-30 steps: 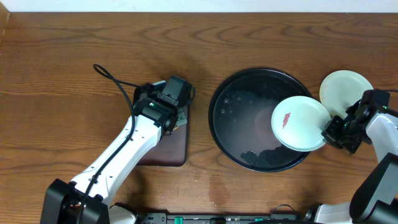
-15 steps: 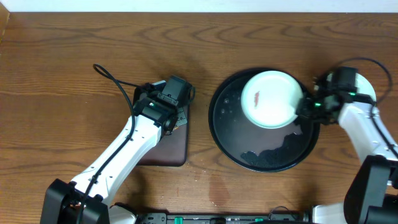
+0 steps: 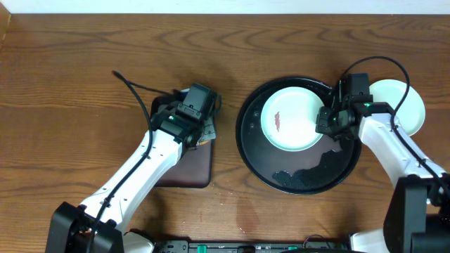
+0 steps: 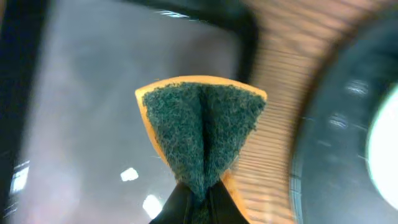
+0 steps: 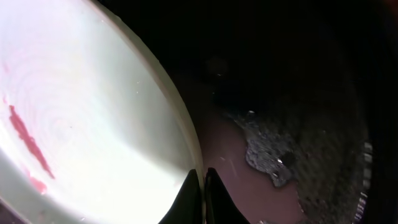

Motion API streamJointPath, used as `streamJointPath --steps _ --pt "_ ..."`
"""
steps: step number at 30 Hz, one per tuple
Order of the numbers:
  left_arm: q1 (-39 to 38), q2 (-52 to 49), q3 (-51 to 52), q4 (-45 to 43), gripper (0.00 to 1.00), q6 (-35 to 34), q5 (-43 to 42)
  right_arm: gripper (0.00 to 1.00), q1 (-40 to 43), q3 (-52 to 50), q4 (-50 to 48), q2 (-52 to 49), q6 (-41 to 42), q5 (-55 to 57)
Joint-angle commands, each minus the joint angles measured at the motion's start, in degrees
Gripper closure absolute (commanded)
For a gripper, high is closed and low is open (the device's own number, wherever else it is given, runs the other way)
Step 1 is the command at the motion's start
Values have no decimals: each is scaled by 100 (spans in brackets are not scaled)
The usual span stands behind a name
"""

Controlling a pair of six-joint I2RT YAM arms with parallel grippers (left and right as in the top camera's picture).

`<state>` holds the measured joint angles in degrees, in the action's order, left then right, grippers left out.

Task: Clean dirty plates on tray and stack at the side
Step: 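Carry the sponge with the left gripper onto the green plate, then scrub the green plate with the sponge in the left gripper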

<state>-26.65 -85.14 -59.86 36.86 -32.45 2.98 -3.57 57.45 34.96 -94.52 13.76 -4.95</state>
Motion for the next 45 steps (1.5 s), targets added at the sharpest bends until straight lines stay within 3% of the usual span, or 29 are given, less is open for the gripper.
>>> streamJointPath --steps 1,11,23,29,42,45 --pt "22 -20 -24 -291 92 866 -1261 99 -39 83 -33 -463 -273 -452" --pt "-83 -22 -24 -1137 93 765 -2052 99 -37 83 -227 -1556 -332 -498" --pt "-931 -603 -24 -2874 93 -531 -1932 99 -39 83 -398 -1681 -313 -514" --pt "-1163 -1239 -35 -3801 92 -1456 -1381 99 -39 83 -402 -1681 -310 -651" --pt "-2238 -1886 -103 -4124 92 -1307 1023 99 -39 83 -457 -1681 -313 -649" --pt "-2402 -2103 -103 -4356 92 -1314 1165 99 -39 83 -450 -1681 -313 -649"
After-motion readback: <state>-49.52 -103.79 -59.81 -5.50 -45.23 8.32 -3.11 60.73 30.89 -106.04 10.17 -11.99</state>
